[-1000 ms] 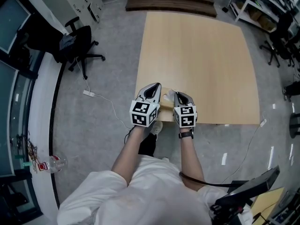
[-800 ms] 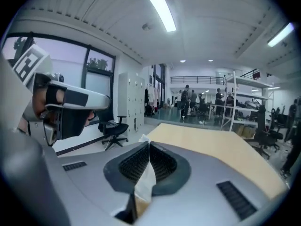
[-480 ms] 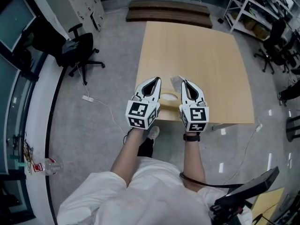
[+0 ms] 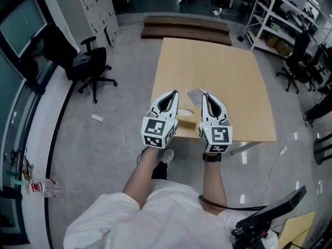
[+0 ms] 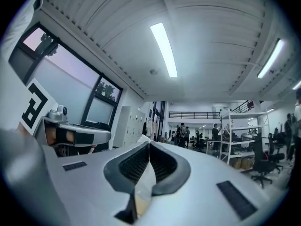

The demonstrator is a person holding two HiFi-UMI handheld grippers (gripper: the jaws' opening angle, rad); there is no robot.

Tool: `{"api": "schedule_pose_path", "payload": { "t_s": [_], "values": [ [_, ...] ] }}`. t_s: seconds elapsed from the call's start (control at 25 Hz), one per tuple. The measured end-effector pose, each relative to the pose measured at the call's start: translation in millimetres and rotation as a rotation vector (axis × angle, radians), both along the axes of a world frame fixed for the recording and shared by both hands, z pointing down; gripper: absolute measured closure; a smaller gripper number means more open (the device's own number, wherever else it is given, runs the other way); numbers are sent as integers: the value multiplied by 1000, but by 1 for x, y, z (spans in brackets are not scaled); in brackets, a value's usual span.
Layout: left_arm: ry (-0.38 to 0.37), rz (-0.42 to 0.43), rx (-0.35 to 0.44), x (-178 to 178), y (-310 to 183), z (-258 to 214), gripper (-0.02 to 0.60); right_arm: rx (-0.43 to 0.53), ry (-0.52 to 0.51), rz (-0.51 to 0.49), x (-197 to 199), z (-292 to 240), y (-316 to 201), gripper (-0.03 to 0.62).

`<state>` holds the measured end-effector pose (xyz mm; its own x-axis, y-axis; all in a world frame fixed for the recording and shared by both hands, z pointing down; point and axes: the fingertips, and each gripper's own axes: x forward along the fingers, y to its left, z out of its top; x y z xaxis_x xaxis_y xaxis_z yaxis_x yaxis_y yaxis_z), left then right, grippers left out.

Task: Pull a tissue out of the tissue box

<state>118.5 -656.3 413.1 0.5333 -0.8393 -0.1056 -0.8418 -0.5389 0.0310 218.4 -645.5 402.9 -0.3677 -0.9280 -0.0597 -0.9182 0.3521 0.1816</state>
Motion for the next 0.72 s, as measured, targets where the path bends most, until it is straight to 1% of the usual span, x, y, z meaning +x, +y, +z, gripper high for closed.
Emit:
{"api": "schedule_pose_path", "payload": {
  "t_s": [0.16, 0.32, 0.56, 0.72],
  "values": [
    [-22, -26, 34, -9, 16, -11, 591, 33, -21, -6, 0, -12, 17, 588],
    [-14, -40, 29, -13, 30, -9, 591, 55, -28, -19, 5, -14, 34, 588],
    [-15, -16, 7, -9, 48, 5, 591, 51, -24, -6, 10, -9, 52, 588],
    [-8, 5, -7, 0, 54, 11, 591, 50, -11, 10, 19, -5, 61, 588]
  ]
}}
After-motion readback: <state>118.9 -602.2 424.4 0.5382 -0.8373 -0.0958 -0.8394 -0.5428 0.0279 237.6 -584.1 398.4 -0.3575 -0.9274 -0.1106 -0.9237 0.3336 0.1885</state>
